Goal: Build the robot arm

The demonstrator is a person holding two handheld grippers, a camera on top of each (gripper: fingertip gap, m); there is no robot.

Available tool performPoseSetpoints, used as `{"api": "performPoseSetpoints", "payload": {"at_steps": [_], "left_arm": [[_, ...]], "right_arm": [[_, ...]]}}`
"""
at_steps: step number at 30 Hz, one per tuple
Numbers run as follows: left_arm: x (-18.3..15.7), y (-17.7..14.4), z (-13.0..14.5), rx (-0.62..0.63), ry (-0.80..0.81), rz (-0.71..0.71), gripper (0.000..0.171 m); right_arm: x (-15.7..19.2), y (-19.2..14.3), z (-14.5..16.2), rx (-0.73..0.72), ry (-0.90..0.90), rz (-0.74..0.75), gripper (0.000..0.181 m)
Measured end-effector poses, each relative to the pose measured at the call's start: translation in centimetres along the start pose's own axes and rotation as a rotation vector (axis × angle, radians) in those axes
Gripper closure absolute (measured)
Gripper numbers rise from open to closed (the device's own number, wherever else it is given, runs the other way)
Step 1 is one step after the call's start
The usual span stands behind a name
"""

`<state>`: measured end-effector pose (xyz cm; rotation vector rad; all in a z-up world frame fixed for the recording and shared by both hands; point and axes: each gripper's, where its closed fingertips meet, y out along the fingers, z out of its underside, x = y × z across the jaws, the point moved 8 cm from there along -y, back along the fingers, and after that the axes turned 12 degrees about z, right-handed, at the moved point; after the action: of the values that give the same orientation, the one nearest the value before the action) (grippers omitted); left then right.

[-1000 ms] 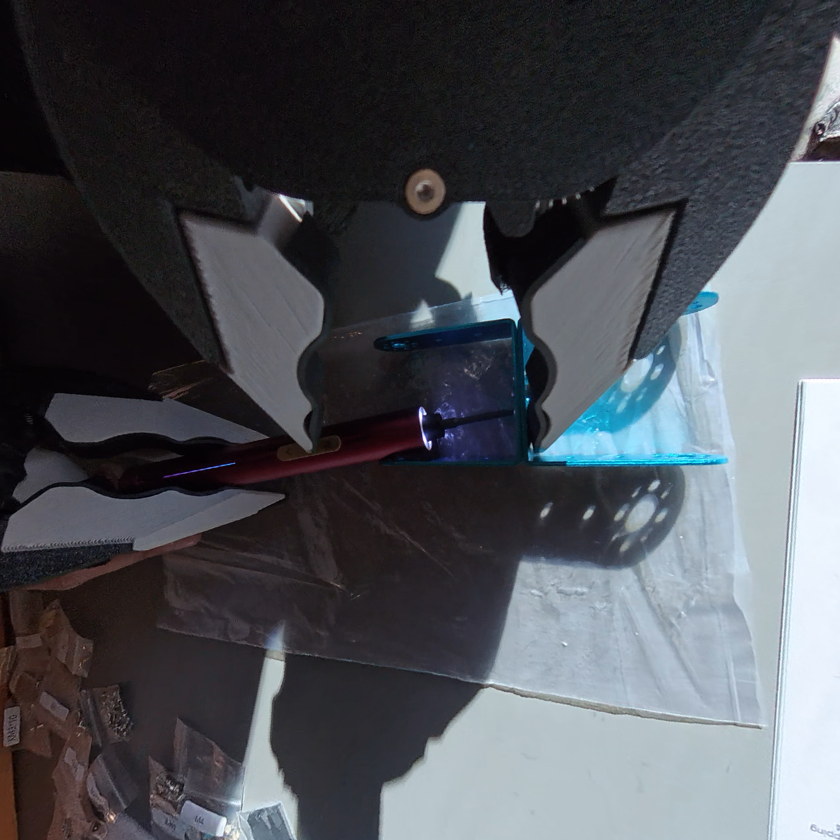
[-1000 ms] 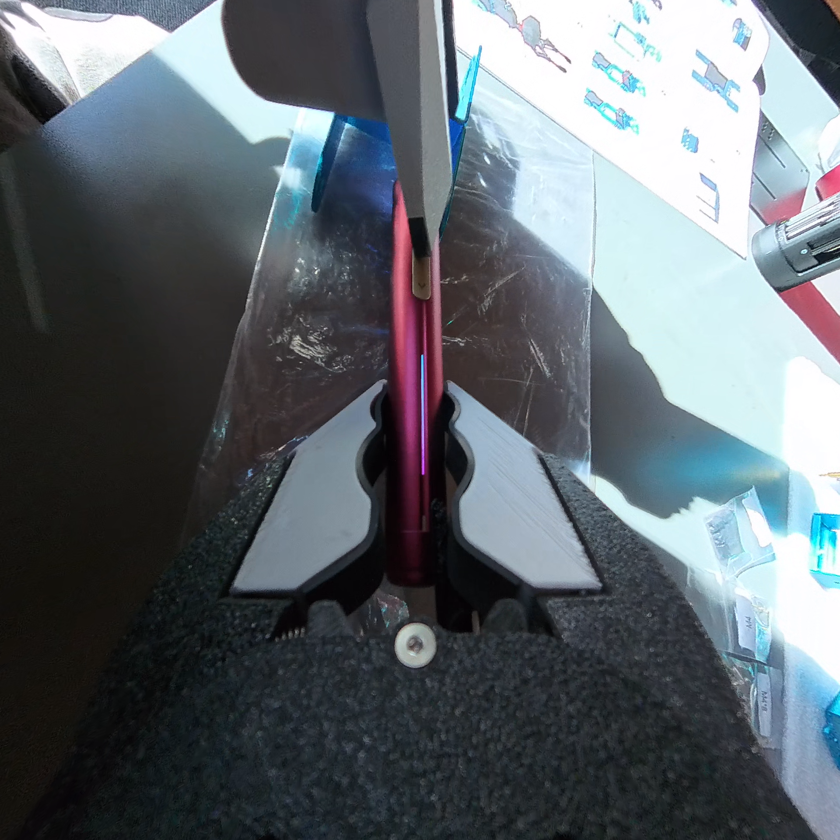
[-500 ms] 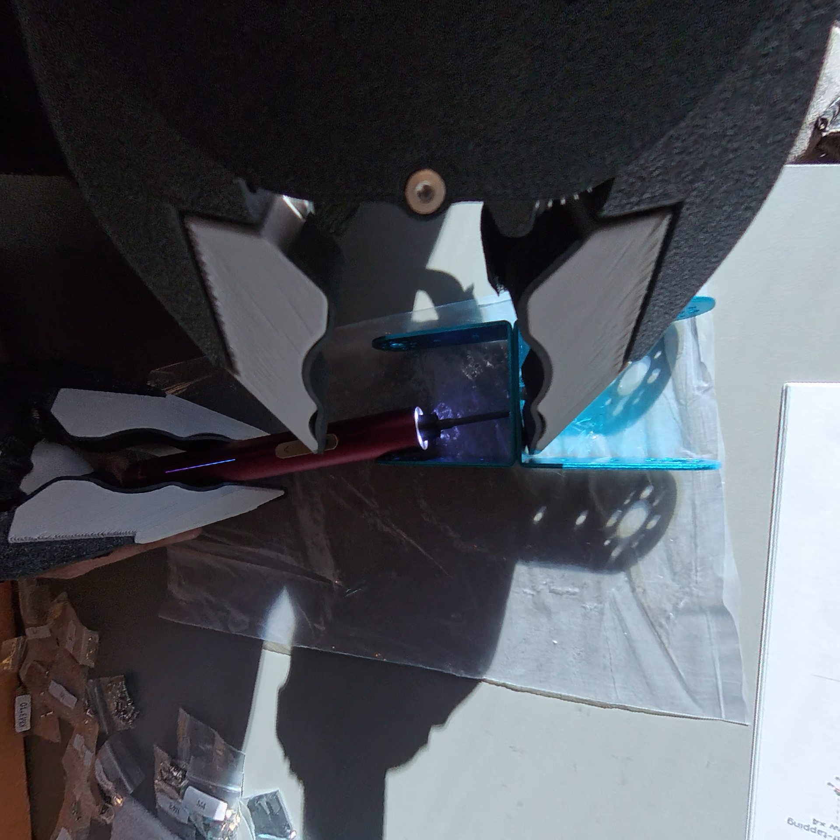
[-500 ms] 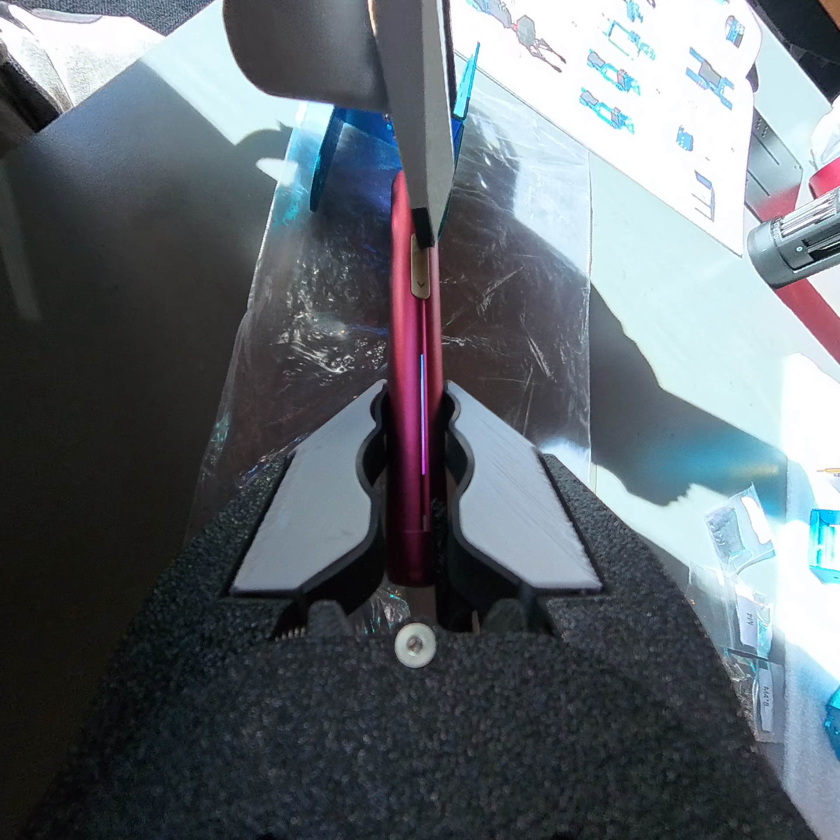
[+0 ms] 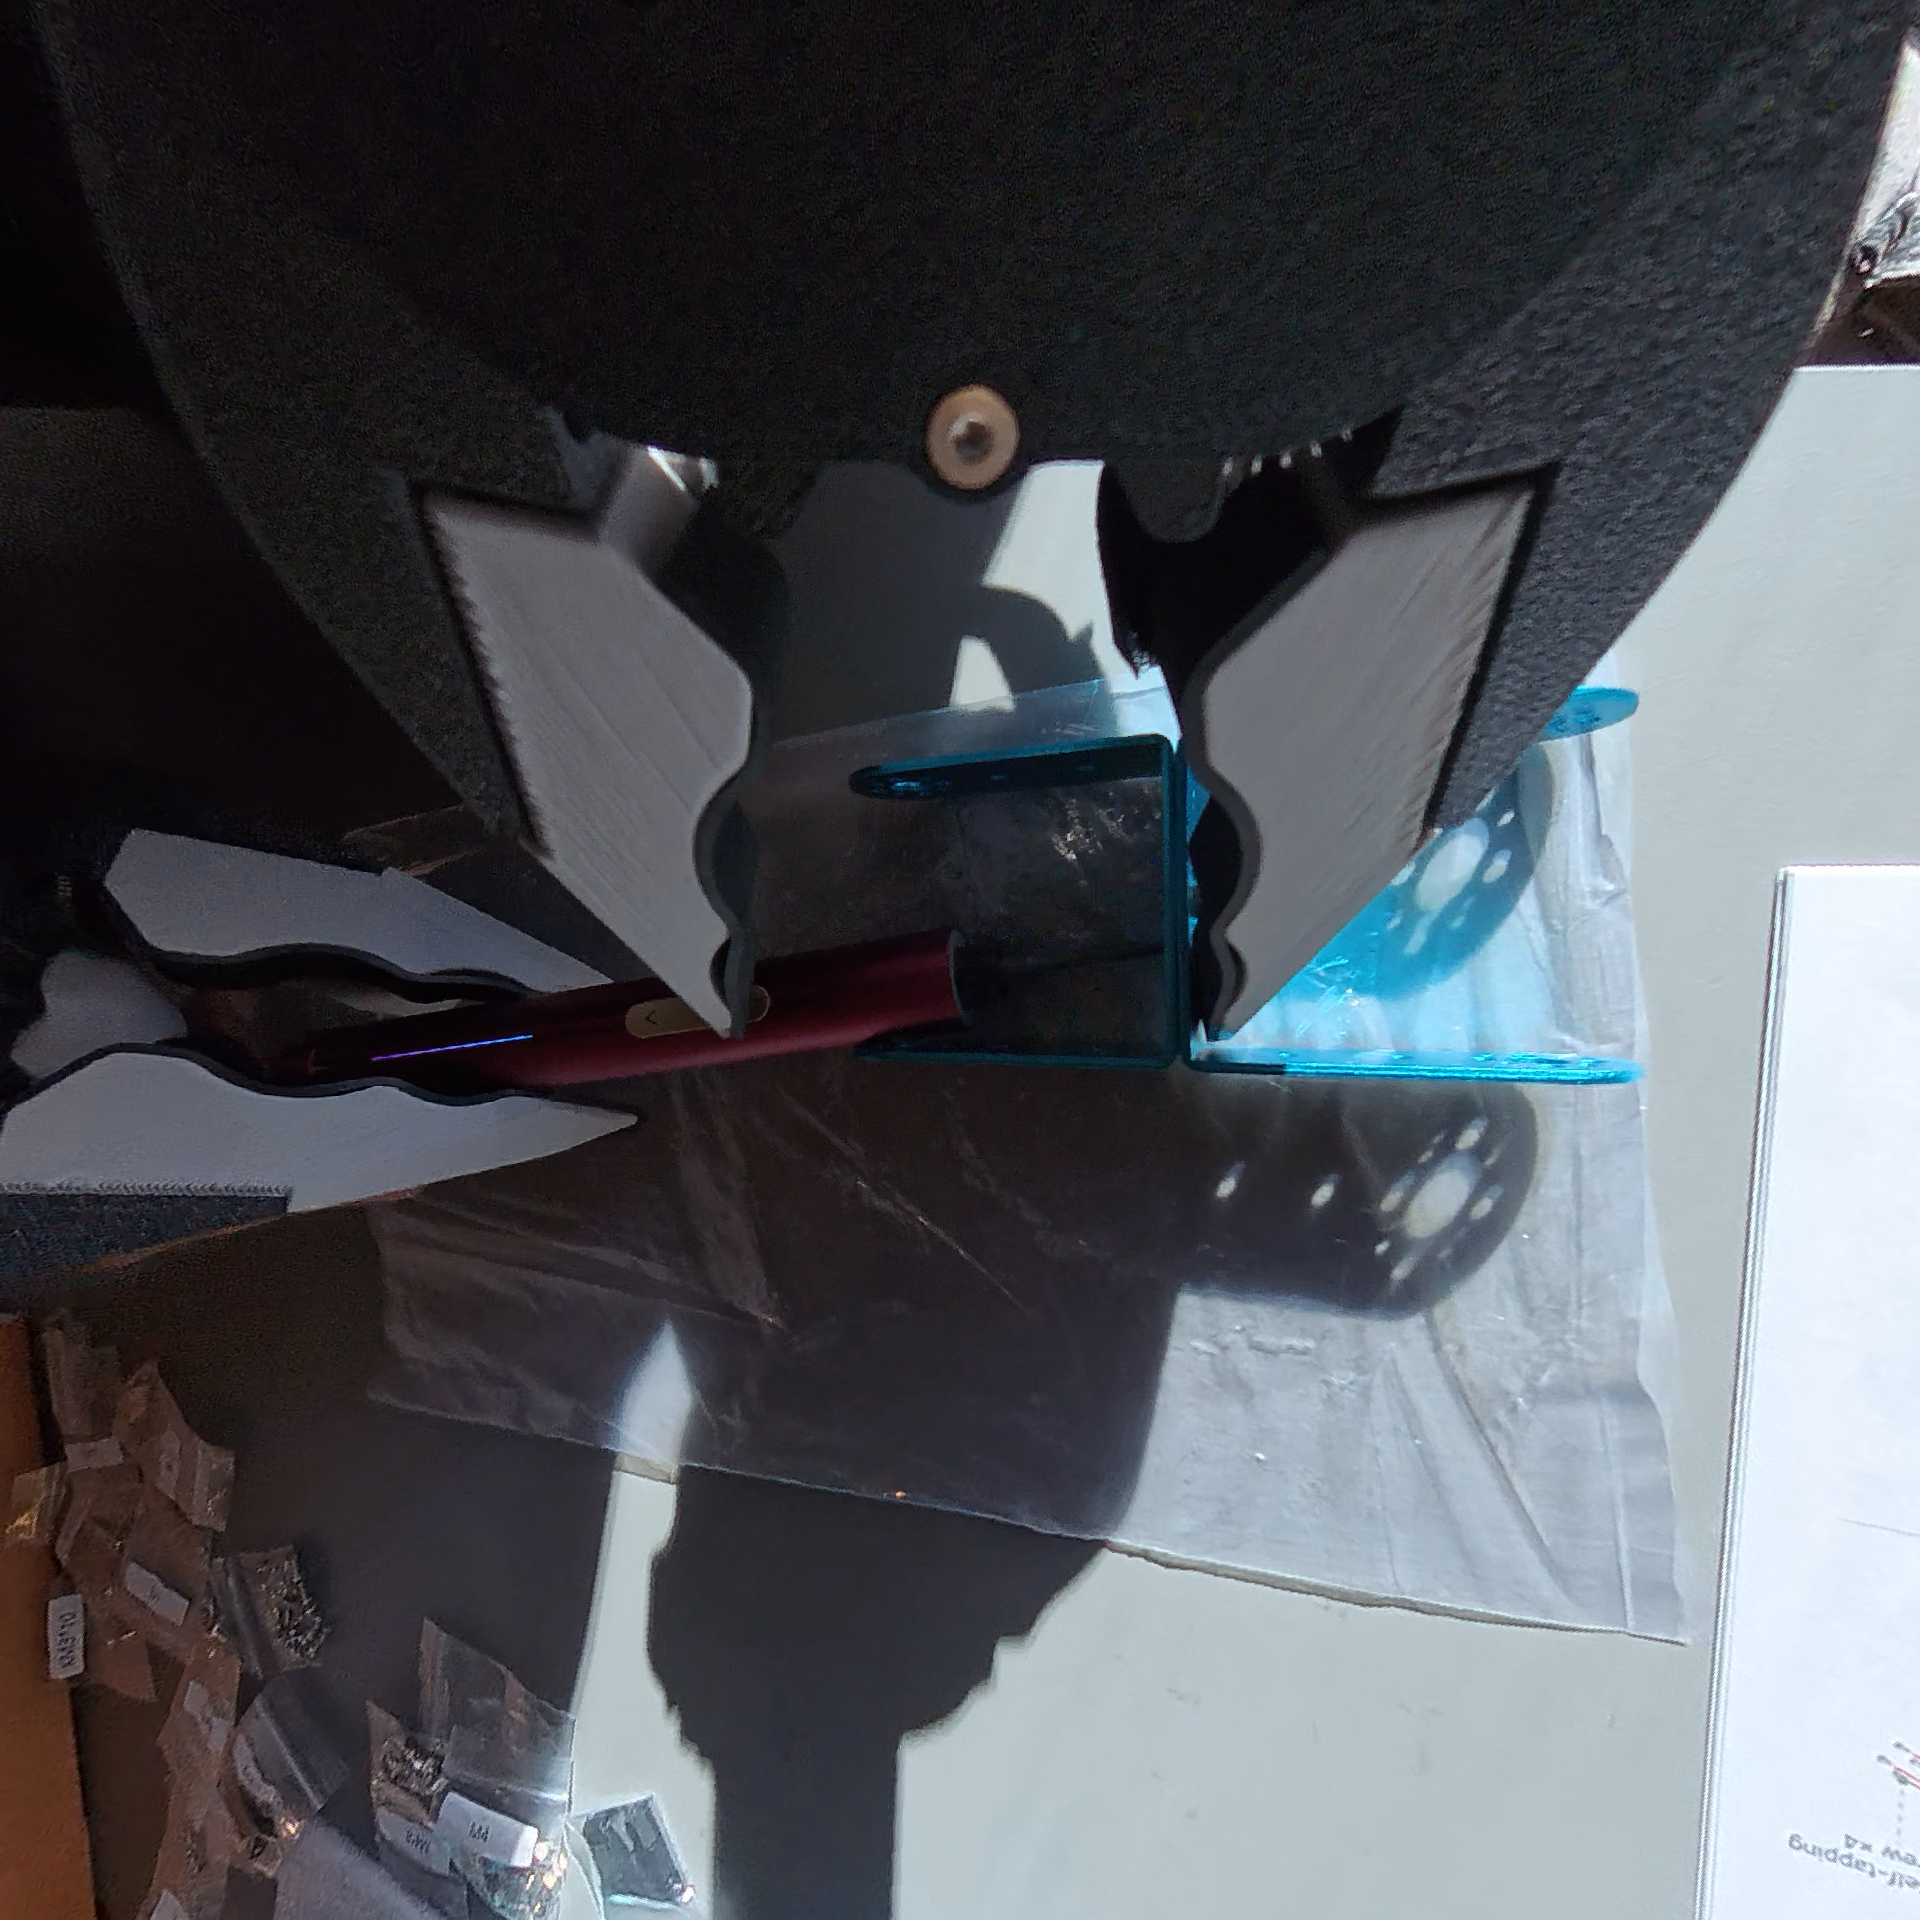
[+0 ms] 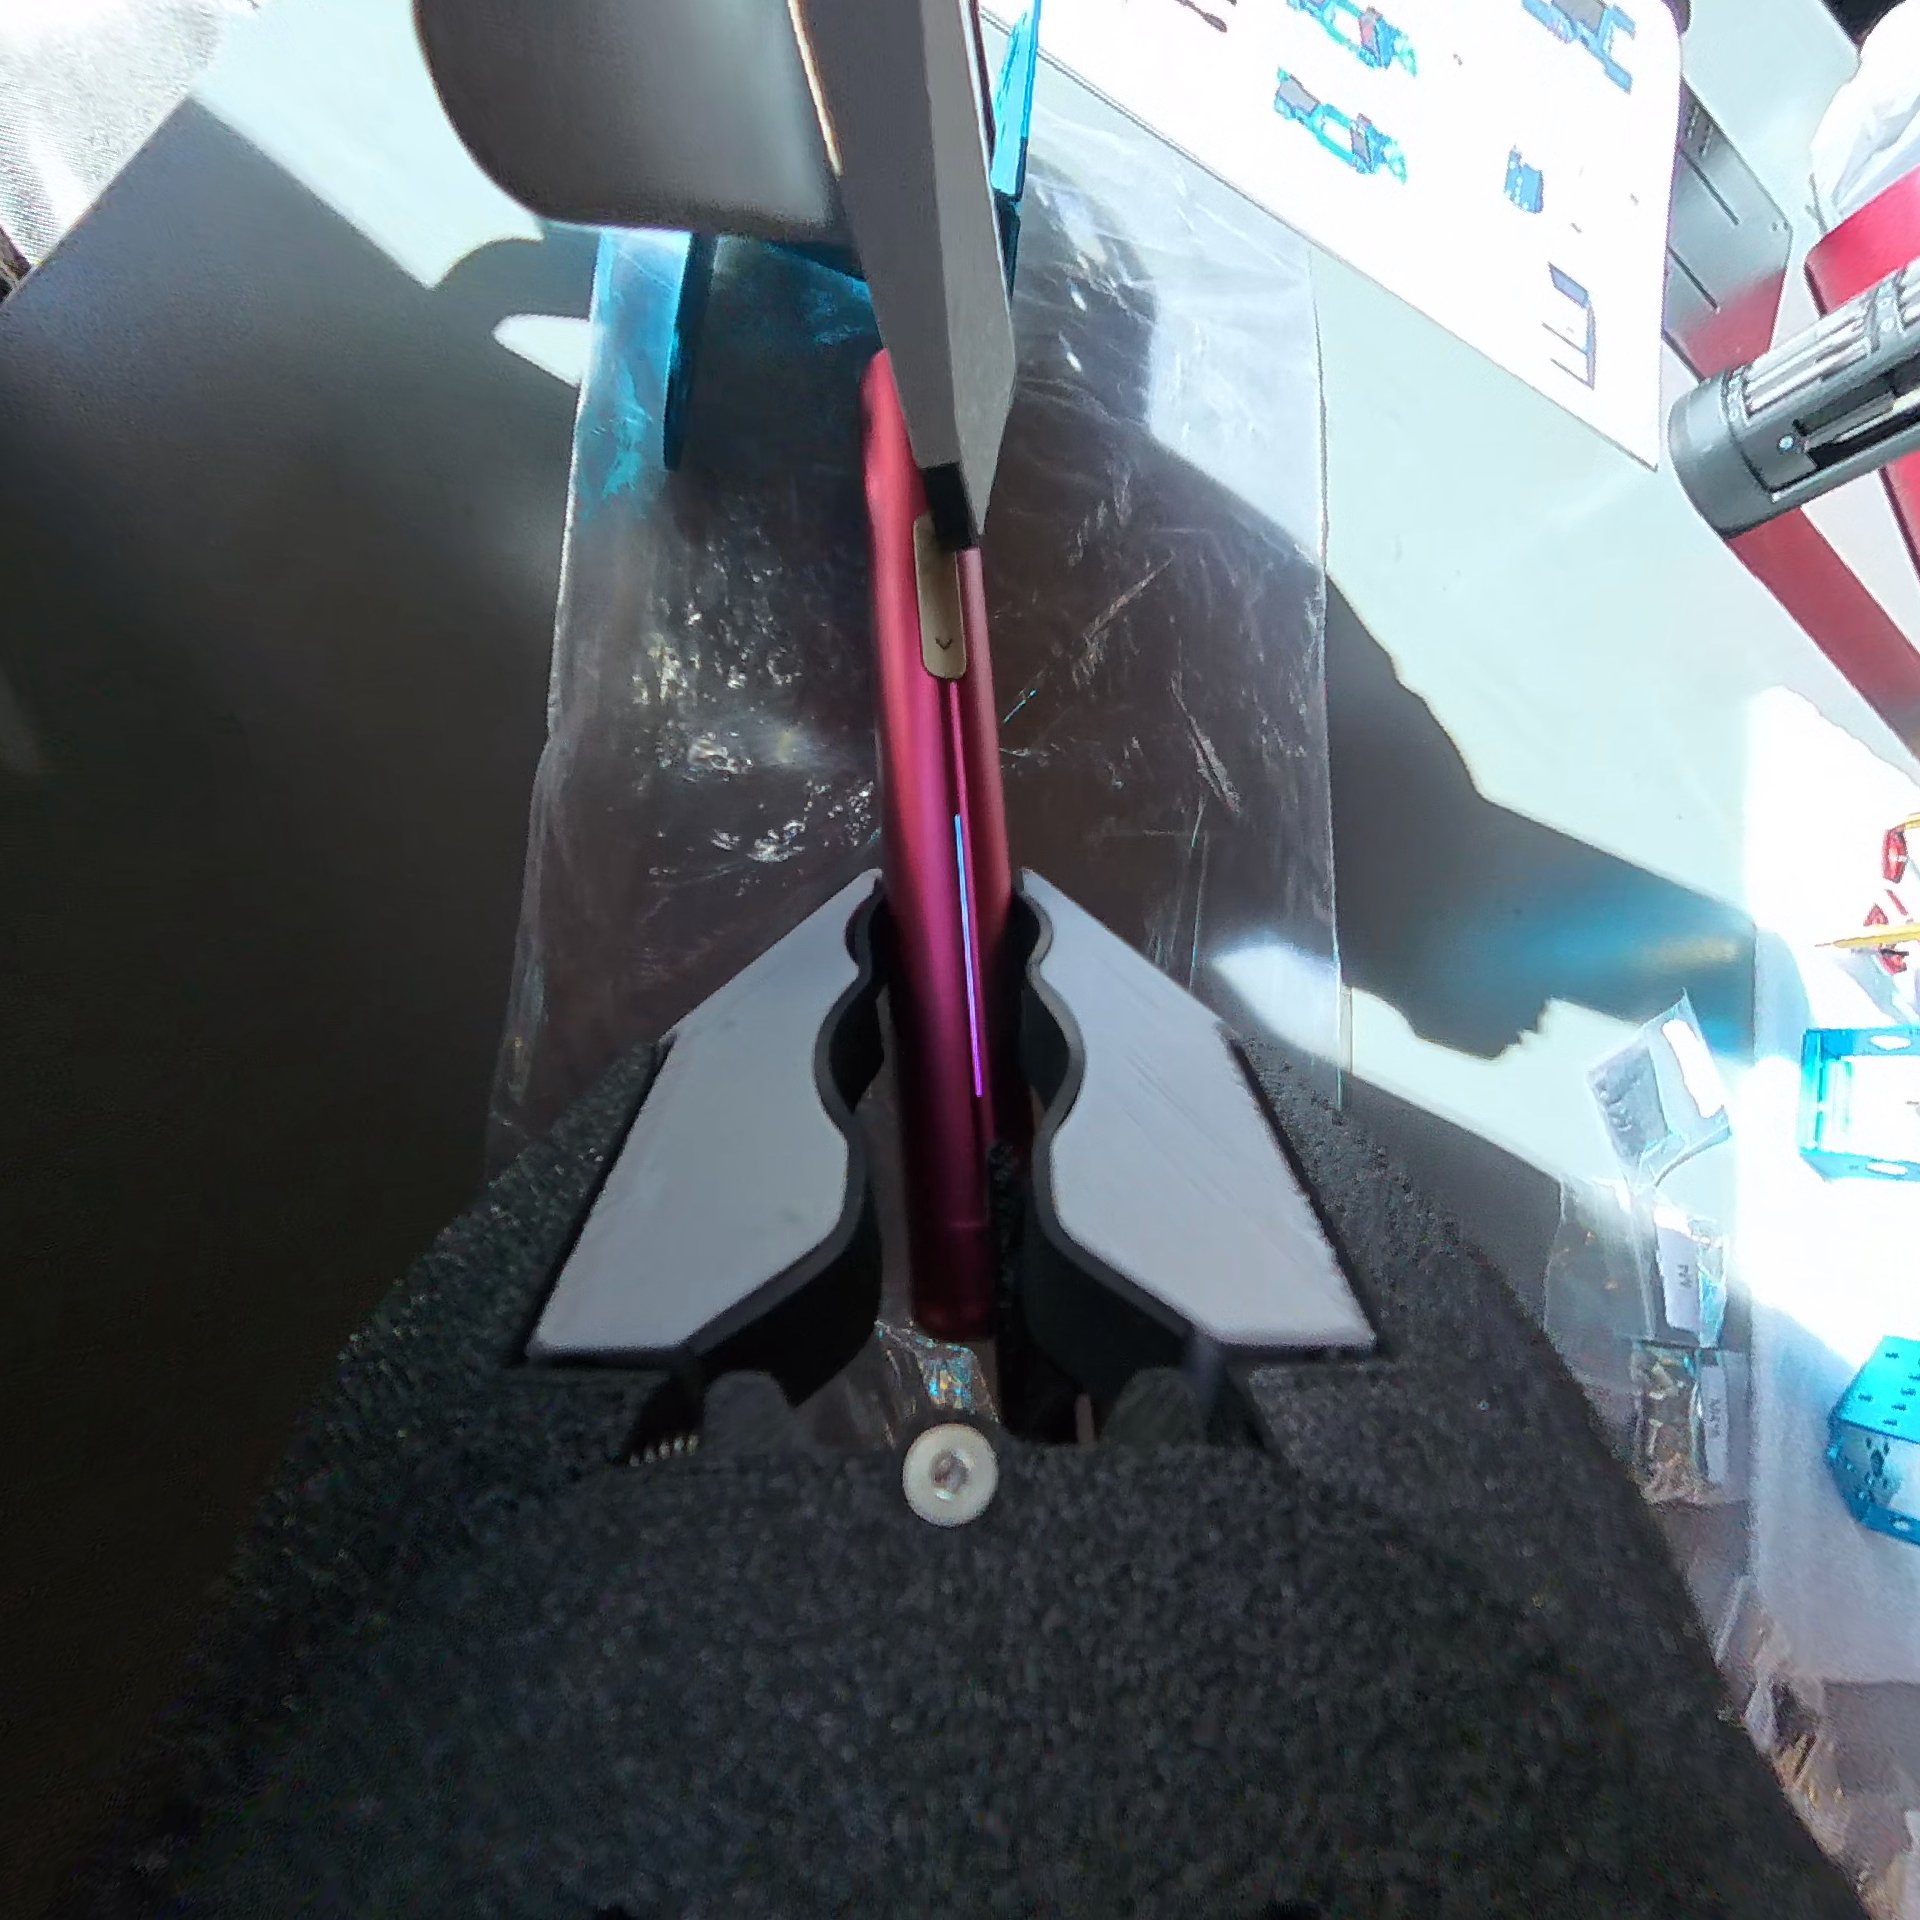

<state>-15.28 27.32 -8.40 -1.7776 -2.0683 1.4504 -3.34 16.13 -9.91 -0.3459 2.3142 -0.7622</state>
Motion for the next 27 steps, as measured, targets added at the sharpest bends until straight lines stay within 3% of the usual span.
{"api": "performPoseSetpoints", "payload": {"at_steps": [9,20,27], "left_arm": [[0.08,-0.54,-0.02,0.023,-0.055,0.059,0.08],[0.52,-0.52,0.15,0.11,0.012,0.032,0.085],[0.63,-0.46,0.02,0.082,-0.01,0.042,0.086]], "right_arm": [[0.62,-0.25,-0.36,0.028,0.026,0.018,0.161],[0.83,-0.13,-0.59,0.016,-0.003,0.026,0.161],[0.8,-0.12,-0.53,0.009,-0.004,0.027,0.161]]}}
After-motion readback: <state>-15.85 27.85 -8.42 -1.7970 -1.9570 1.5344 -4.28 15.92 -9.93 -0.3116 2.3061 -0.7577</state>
